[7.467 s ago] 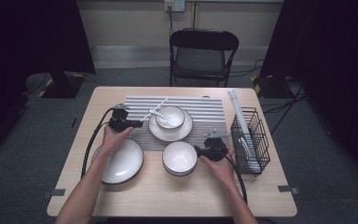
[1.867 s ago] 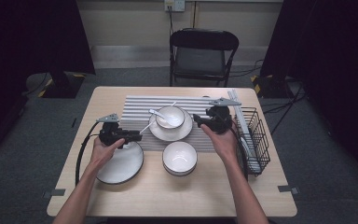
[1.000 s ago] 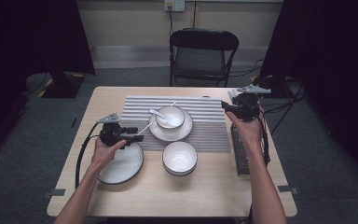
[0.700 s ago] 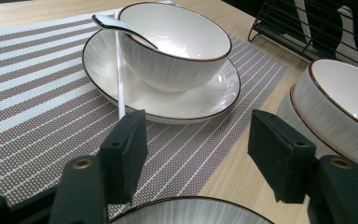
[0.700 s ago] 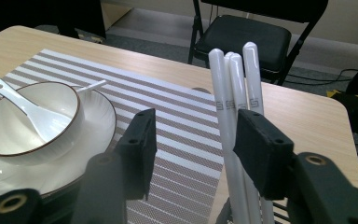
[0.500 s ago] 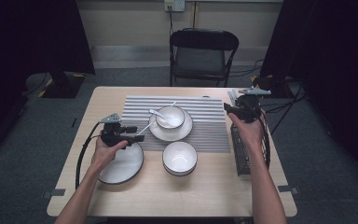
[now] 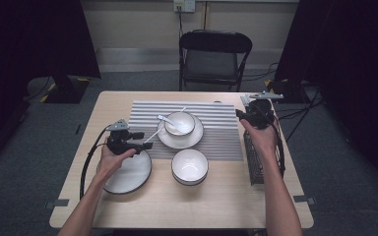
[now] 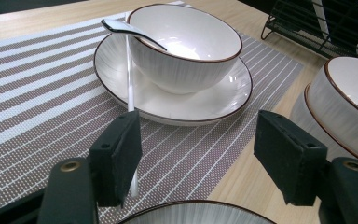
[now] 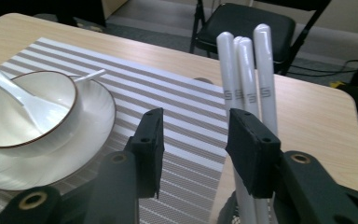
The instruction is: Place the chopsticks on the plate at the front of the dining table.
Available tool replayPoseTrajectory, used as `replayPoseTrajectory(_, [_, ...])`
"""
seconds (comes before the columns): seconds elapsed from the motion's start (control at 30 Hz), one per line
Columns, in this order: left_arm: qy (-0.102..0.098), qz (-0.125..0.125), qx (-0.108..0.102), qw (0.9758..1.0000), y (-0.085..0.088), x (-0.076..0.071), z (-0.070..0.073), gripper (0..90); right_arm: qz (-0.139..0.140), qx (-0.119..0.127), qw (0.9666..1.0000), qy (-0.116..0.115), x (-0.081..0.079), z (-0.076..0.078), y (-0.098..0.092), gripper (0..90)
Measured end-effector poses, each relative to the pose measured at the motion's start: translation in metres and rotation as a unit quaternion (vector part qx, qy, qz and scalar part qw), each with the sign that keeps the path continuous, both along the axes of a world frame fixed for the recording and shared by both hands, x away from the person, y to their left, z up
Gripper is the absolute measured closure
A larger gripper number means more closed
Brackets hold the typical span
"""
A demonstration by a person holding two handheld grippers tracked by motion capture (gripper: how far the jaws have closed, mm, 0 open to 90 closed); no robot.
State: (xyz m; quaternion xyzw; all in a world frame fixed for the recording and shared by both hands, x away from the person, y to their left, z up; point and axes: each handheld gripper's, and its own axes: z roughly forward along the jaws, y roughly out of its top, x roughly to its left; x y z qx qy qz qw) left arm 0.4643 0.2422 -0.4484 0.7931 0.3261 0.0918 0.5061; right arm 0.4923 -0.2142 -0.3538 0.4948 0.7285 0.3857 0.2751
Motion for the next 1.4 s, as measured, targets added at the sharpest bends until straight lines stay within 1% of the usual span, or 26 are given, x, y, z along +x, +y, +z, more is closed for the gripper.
replayPoseTrajectory(0.13, [0.004,-0.001,-0.005,1.0000,0.0011,0.0004,-0.0003,30.5,-0.008,0.008,0.9999,-0.009,-0.0008,0.0013,-0.0024,54.3])
replayPoseTrajectory(0.17, [0.004,0.000,-0.004,1.0000,0.0009,0.0005,-0.0007,30.8,-0.013,0.007,0.9998,-0.016,-0.0012,0.0025,-0.0042,54.5])
replayPoseTrajectory(0.2, [0.005,-0.002,-0.005,1.0000,0.0008,0.0005,-0.0010,31.5,-0.016,0.006,0.9997,-0.017,-0.0009,0.0027,-0.0051,54.2])
replayPoseTrajectory(0.3, [0.003,-0.002,-0.004,1.0000,-0.0004,0.0003,-0.0007,31.7,-0.014,0.000,0.9999,-0.005,0.0021,0.0012,-0.0059,55.7])
replayPoseTrajectory(0.33, [0.003,-0.002,-0.004,1.0000,-0.0004,0.0003,-0.0007,31.7,-0.014,-0.002,0.9999,-0.003,0.0030,0.0006,-0.0057,56.0])
replayPoseTrajectory(0.37, [0.003,0.000,0.001,1.0000,-0.0010,0.0002,-0.0008,31.8,-0.011,0.000,0.9999,-0.002,0.0036,0.0000,-0.0052,57.4])
replayPoseTrajectory(0.4, [0.002,0.001,0.003,1.0000,-0.0009,0.0002,-0.0009,31.9,-0.013,-0.004,0.9999,-0.001,0.0041,-0.0005,-0.0045,57.5])
replayPoseTrajectory(0.47, [0.003,0.001,0.002,1.0000,-0.0002,0.0006,-0.0011,31.7,-0.013,-0.007,0.9999,0.004,0.0051,-0.0012,-0.0038,59.6])
replayPoseTrajectory(0.53, [0.002,0.002,0.003,1.0000,0.0003,0.0007,-0.0011,31.9,-0.014,-0.006,0.9999,0.003,0.0049,-0.0010,-0.0043,60.8])
replayPoseTrajectory(0.6, [0.002,0.002,-0.002,1.0000,0.0010,0.0010,-0.0013,31.8,-0.015,-0.008,0.9999,0.001,0.0040,-0.0004,-0.0050,64.3])
replayPoseTrajectory(0.7, [0.006,0.000,-0.006,1.0000,0.0023,0.0016,-0.0019,34.0,-0.010,-0.002,0.9999,-0.003,0.0014,0.0019,-0.0059,67.5])
replayPoseTrajectory(0.77, [0.005,0.001,-0.003,1.0000,0.0026,0.0018,-0.0022,34.0,-0.007,-0.005,1.0000,-0.005,-0.0006,0.0031,-0.0059,70.0])
replayPoseTrajectory(0.83, [0.008,0.002,-0.007,0.9999,0.0026,0.0018,-0.0023,33.9,-0.005,-0.004,1.0000,-0.005,-0.0020,0.0028,-0.0070,71.4])
replayPoseTrajectory(0.87, [0.008,0.002,-0.007,0.9999,0.0026,0.0018,-0.0023,33.9,-0.005,-0.003,1.0000,-0.005,-0.0022,0.0023,-0.0076,73.0])
replayPoseTrajectory(0.9, [0.004,0.003,0.000,1.0000,0.0020,0.0015,-0.0020,33.2,-0.006,-0.005,1.0000,-0.004,-0.0024,0.0013,-0.0082,74.6])
replayPoseTrajectory(1.0, [0.006,0.004,-0.003,1.0000,0.0012,0.0013,-0.0022,32.8,-0.006,-0.005,1.0000,-0.002,-0.0022,0.0001,-0.0091,74.8])
replayPoseTrajectory(1.07, [0.005,0.003,0.004,1.0000,-0.0007,0.0014,-0.0029,32.8,-0.006,-0.014,0.9999,0.004,-0.0004,-0.0002,-0.0077,74.7])
replayPoseTrajectory(1.17, [0.006,0.003,0.005,1.0000,-0.0014,0.0012,-0.0029,32.2,-0.007,-0.019,0.9998,0.009,0.0017,-0.0012,-0.0066,75.1])
replayPoseTrajectory(1.2, [0.004,0.004,0.006,1.0000,-0.0017,0.0011,-0.0029,32.2,-0.008,-0.020,0.9997,0.011,0.0026,-0.0015,-0.0061,76.3])
replayPoseTrajectory(1.23, [0.006,0.001,0.001,1.0000,-0.0021,0.0011,-0.0027,31.8,-0.012,-0.023,0.9996,0.014,0.0030,-0.0013,-0.0061,80.2])
replayPoseTrajectory(1.3, [0.001,0.001,0.005,1.0000,-0.0029,0.0002,-0.0019,31.5,-0.007,-0.018,0.9998,0.011,0.0019,-0.0008,-0.0078,80.4])
replayPoseTrajectory(1.33, [0.001,0.001,0.005,1.0000,-0.0033,0.0000,-0.0017,31.2,-0.004,-0.019,0.9998,0.010,0.0007,-0.0003,-0.0079,80.7])
replayPoseTrajectory(1.37, [0.004,0.000,-0.002,1.0000,-0.0035,-0.0003,-0.0018,30.8,-0.003,-0.022,0.9997,0.006,-0.0005,0.0001,-0.0075,80.9])
replayPoseTrajectory(1.4, [0.004,0.000,-0.002,1.0000,-0.0035,-0.0003,-0.0018,30.4,-0.003,-0.022,0.9997,0.006,-0.0005,0.0001,-0.0075,80.9])
